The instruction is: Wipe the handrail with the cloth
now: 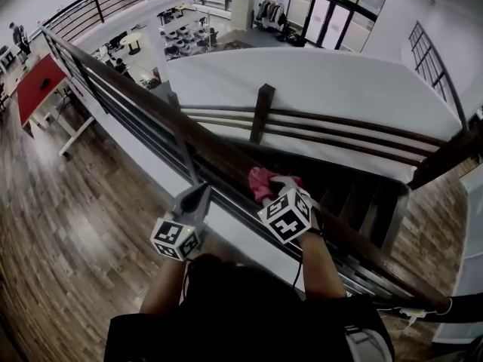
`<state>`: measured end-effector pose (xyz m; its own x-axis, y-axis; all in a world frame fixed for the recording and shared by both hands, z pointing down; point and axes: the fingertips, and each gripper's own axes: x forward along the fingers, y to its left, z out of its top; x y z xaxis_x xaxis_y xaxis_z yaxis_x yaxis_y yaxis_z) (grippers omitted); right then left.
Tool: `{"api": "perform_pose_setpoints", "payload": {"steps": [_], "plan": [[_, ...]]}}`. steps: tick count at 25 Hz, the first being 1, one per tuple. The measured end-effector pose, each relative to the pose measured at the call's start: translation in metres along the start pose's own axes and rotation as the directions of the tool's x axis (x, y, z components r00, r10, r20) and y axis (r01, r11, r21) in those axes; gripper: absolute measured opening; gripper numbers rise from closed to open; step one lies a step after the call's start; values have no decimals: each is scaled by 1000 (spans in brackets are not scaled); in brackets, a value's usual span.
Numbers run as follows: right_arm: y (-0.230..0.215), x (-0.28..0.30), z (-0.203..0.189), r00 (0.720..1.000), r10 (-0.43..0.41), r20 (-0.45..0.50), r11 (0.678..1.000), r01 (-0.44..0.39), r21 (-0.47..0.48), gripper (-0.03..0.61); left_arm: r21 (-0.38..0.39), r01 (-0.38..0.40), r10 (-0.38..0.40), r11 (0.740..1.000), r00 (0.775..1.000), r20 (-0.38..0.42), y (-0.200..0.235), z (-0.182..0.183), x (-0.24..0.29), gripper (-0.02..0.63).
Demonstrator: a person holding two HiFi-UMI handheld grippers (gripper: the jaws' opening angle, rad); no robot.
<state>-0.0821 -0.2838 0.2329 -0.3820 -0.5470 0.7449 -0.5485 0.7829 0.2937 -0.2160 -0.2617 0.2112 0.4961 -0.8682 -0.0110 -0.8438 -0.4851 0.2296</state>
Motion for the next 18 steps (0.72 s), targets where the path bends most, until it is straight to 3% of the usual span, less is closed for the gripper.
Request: {"api": "perform_pose_setpoints", "payload": {"steps": [5, 9, 18], "plan": [[5, 8, 15, 1000, 24, -1, 1000, -24, 6, 52, 3, 26, -26, 1000, 1000, 6, 20, 7, 6, 0], [1, 18, 24, 1000, 27, -3, 997, -27, 71, 52, 6, 75, -75, 997, 997, -13, 30, 12, 20, 0], [-5, 32, 44, 1000, -11, -10, 989, 13, 148, 52, 2, 148, -148, 989, 989, -27, 57, 13, 37, 0]]}}
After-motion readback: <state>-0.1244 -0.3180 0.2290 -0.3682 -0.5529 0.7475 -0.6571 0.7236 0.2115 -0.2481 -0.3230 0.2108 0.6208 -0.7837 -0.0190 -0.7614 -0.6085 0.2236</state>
